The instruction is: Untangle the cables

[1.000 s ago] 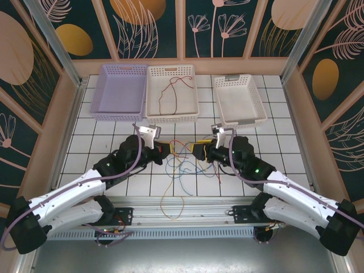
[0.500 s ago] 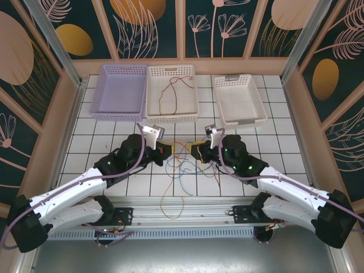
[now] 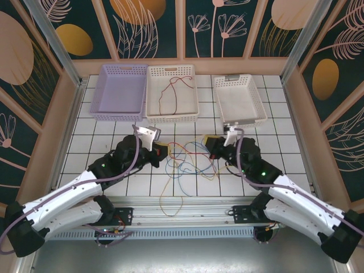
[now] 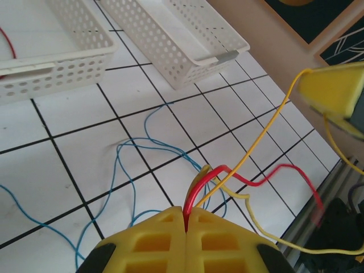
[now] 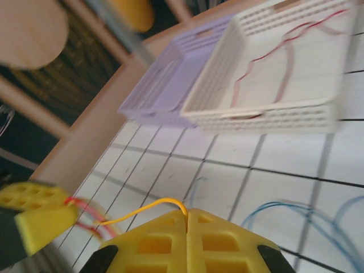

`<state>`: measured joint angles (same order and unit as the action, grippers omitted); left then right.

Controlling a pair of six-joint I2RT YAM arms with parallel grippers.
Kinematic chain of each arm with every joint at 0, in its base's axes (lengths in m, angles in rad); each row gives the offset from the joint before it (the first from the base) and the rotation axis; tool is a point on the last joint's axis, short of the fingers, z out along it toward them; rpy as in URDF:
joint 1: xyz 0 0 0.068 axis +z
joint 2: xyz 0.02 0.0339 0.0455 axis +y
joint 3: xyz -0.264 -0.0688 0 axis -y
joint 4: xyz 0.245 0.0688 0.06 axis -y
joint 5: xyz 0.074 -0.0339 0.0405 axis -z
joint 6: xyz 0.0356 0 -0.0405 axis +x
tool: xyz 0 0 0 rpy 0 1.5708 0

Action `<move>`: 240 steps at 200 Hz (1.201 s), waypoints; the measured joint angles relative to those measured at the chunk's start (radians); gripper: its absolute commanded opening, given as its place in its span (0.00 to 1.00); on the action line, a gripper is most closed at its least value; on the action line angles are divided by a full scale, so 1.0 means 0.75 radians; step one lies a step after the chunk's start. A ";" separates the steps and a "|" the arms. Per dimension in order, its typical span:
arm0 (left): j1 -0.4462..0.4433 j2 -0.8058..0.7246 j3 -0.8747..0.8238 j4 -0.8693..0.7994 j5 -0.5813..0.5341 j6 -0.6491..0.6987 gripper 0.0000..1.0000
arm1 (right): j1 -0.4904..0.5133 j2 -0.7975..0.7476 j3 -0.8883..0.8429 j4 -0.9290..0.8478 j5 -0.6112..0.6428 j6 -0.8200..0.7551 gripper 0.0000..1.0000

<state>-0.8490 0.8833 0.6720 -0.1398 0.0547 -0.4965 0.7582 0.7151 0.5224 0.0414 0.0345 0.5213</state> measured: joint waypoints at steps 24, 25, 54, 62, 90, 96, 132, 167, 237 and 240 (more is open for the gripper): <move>0.000 -0.025 0.036 -0.071 -0.061 0.001 0.00 | -0.174 -0.099 0.000 -0.156 0.096 0.071 0.00; 0.000 -0.025 0.037 -0.073 -0.063 0.001 0.00 | -0.180 -0.102 0.001 -0.161 0.099 0.074 0.00; 0.000 -0.037 0.087 -0.172 -0.160 0.006 0.00 | -0.348 -0.233 0.026 -0.358 0.203 0.131 0.00; 0.000 -0.035 0.109 -0.205 -0.187 0.010 0.00 | -0.378 -0.262 0.066 -0.416 0.232 0.141 0.00; -0.001 -0.018 0.190 -0.312 -0.288 0.035 0.00 | -0.415 -0.293 0.304 -0.569 0.366 0.146 0.00; -0.001 -0.015 0.203 -0.331 -0.307 0.041 0.00 | -0.416 -0.292 0.362 -0.594 0.393 0.147 0.00; 0.000 -0.014 0.220 -0.430 -0.426 0.083 0.00 | -0.418 -0.256 0.721 -0.703 0.527 0.125 0.00; 0.000 -0.003 0.161 -0.473 -0.483 0.104 0.00 | -0.422 -0.132 1.052 -0.786 0.550 0.060 0.00; 0.000 0.025 0.149 -0.492 -0.529 0.115 0.00 | -0.425 0.203 1.536 -0.881 0.424 -0.071 0.00; 0.000 0.025 0.149 -0.492 -0.529 0.115 0.00 | -0.425 0.214 1.544 -0.881 0.418 -0.077 0.00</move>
<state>-0.8490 0.9024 0.7834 -0.5091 -0.3420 -0.4103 0.4393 0.8757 1.6806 -0.6197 0.3477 0.4637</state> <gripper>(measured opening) 0.040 0.053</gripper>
